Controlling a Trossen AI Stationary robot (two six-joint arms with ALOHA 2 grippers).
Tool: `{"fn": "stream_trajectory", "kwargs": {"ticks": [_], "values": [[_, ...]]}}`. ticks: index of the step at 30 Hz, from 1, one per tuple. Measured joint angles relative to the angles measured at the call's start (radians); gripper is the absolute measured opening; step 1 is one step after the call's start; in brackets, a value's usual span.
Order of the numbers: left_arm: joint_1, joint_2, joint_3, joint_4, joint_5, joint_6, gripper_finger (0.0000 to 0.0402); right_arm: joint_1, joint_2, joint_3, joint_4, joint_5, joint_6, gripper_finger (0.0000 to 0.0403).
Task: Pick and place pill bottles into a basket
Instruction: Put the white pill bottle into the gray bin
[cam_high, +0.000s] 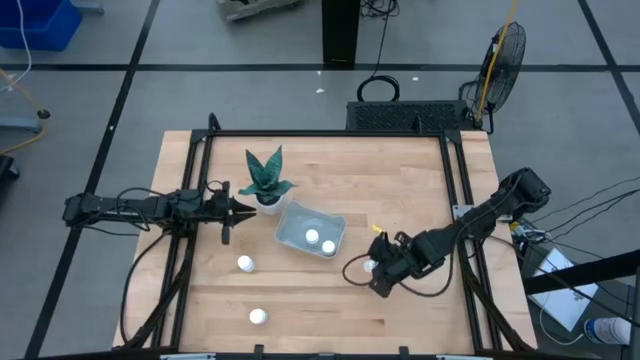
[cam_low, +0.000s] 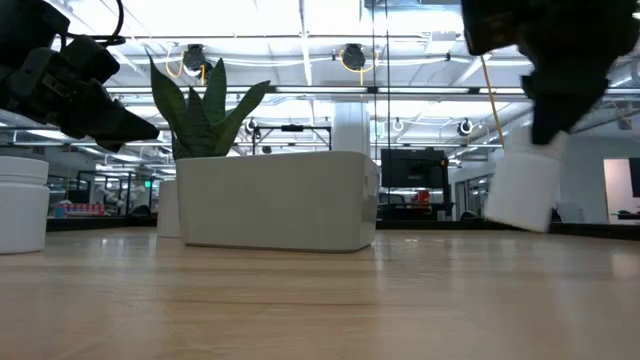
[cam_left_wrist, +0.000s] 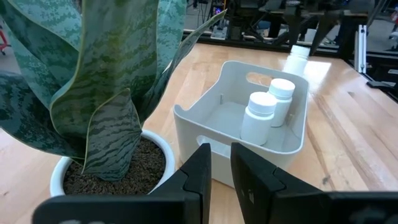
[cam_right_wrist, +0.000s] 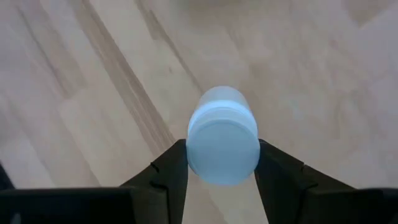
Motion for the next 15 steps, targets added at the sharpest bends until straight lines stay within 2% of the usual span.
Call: {"fn": "stream_trajectory", "kwargs": {"ticks": [9,15], "values": [[0.0,0.0,0.0,0.0,0.0,0.002,0.0065,-0.099,-0.085,0.08,0.001,0.126,-0.237,0.0141],[0.0,0.0,0.0,0.0,0.0,0.002,0.0065,-0.207,-0.113,0.176,0.023,0.144,-0.457,0.0141]]}}
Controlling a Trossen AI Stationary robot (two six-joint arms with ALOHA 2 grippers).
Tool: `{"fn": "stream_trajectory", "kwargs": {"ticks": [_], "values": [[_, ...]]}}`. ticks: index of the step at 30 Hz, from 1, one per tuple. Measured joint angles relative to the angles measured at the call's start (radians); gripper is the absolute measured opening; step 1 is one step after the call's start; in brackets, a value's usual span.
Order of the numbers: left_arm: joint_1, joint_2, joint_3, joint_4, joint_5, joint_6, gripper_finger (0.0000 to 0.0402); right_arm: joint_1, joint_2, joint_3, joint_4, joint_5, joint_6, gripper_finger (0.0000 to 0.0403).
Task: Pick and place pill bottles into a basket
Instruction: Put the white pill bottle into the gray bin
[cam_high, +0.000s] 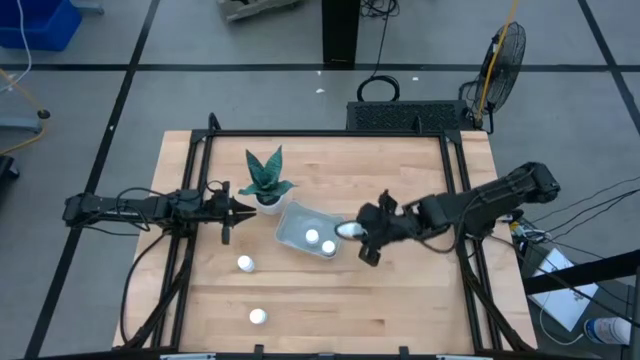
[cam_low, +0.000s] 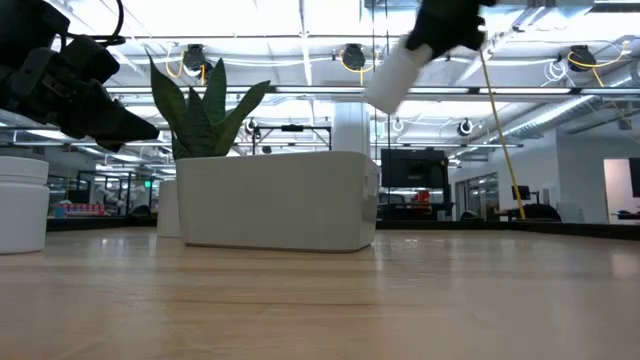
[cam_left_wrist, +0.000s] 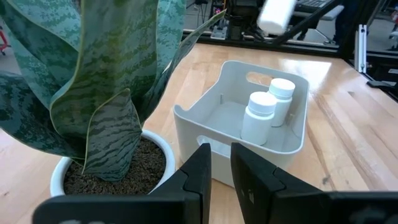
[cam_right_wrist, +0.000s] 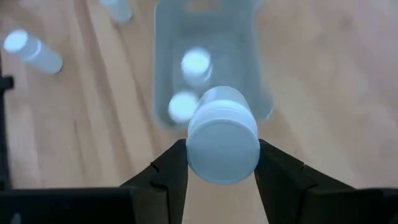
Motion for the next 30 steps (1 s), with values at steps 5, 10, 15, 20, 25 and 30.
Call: {"fn": "stream_trajectory", "kwargs": {"ticks": [5,10,15,20,25,30], "values": [[0.0,0.0,0.0,0.0,0.0,0.001,0.0065,-0.099,0.001,0.025,0.042,-0.067,-0.105,0.0141],[0.0,0.0,0.0,0.0,0.0,0.006,0.0065,-0.187,0.014,0.024,0.048,-0.138,-0.163,0.0141],[0.0,0.0,0.0,-0.001,0.0,0.009,0.0065,-0.252,0.04,0.024,0.104,-0.211,-0.215,0.0141],[0.0,0.0,0.0,0.0,-0.005,0.023,0.0065,-0.274,0.09,0.072,0.05,-0.227,-0.25,0.0141],[0.0,0.0,0.0,0.001,-0.009,0.03,0.0065,-0.272,0.165,0.199,-0.044,-0.228,-0.297,0.0141],[0.0,0.0,0.0,0.001,-0.017,0.033,0.0065,-0.271,0.271,0.321,-0.16,-0.221,-0.343,0.0141]]}}
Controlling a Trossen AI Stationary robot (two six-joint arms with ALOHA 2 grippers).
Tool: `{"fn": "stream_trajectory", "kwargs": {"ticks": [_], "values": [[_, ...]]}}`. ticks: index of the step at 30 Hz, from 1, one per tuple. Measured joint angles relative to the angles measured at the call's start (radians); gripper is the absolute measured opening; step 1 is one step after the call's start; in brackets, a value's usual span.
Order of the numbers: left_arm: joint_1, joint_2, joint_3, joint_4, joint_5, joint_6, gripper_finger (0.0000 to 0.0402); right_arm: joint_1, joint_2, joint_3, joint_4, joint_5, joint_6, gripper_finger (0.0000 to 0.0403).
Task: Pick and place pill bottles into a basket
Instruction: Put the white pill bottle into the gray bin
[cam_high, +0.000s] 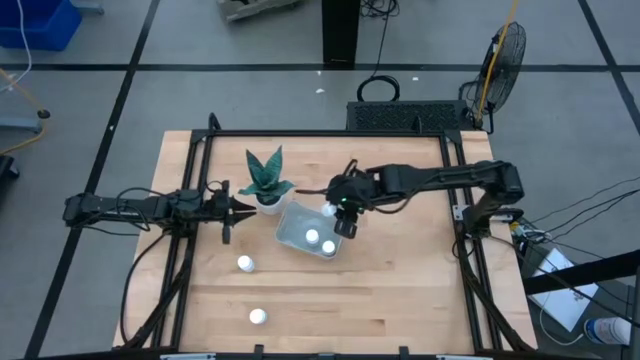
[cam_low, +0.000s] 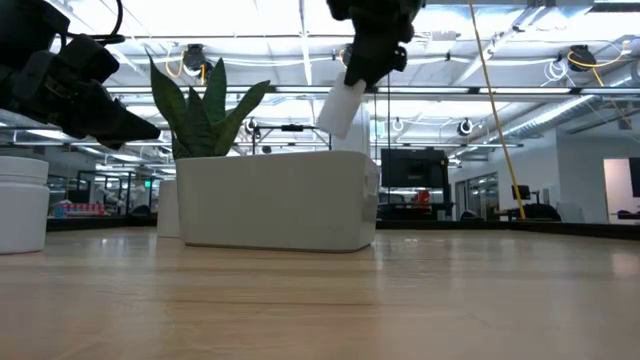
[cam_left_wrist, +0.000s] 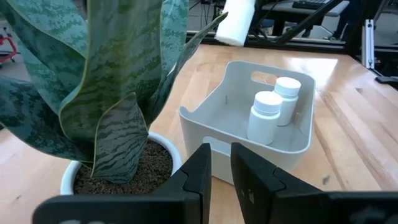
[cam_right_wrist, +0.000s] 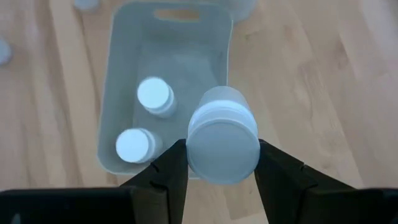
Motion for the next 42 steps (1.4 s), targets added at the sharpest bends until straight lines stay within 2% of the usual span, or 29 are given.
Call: {"fn": "stream_trajectory", "kwargs": {"ticks": [8,28,38,42], "values": [[0.0,0.0,0.0,-0.001,0.0,0.0,0.0065,0.001,0.101,0.039,-0.072,-0.007,-0.037,0.0141],[0.0,0.0,0.0,-0.001,0.0,-0.001,0.0065,0.047,0.113,0.039,-0.057,-0.011,-0.007,0.0141],[0.0,0.0,0.0,-0.001,0.0,0.007,0.0065,0.039,0.142,0.039,-0.045,-0.035,-0.028,0.0141],[0.0,0.0,0.0,0.0,0.0,0.008,0.0065,0.029,0.177,0.04,-0.043,-0.081,-0.04,0.0141]]}}
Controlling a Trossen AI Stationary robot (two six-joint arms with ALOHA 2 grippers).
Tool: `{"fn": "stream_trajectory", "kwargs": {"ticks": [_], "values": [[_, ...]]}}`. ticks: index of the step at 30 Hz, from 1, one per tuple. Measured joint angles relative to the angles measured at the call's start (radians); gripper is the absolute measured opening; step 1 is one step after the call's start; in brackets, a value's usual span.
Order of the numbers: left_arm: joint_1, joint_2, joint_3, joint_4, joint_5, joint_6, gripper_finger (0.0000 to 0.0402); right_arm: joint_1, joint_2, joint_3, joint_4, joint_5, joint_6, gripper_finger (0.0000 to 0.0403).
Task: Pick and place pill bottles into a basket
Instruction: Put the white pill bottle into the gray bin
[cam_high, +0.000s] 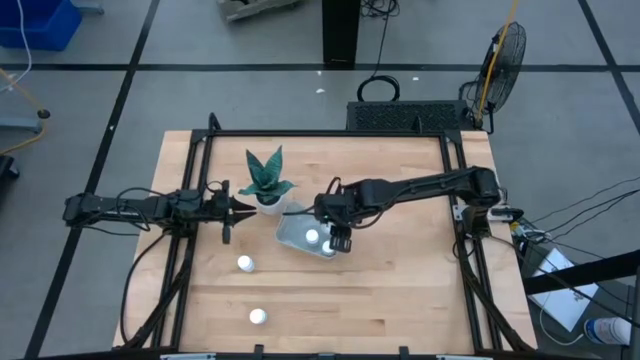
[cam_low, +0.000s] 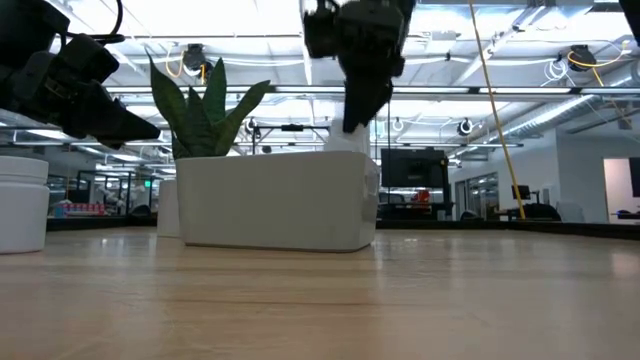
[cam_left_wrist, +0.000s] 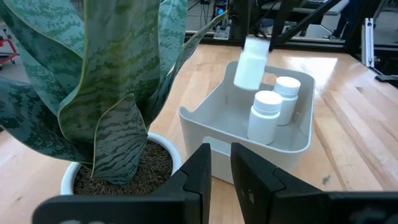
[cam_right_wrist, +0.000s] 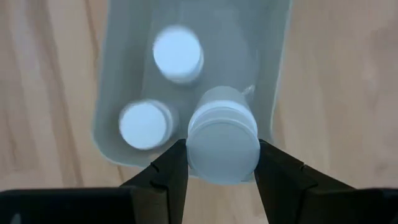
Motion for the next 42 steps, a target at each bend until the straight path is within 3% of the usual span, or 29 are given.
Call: {"fn": "stream_trajectory", "kwargs": {"ticks": [12,42], "values": [[0.0,0.0,0.0,0.0,0.0,0.001,0.0065,-0.019,0.079,-0.001,-0.029,-0.032,-0.037,0.0141],[0.0,0.0,0.0,0.0,0.002,0.003,0.0065,-0.031,0.107,-0.038,0.048,-0.062,-0.053,0.0141]]}}
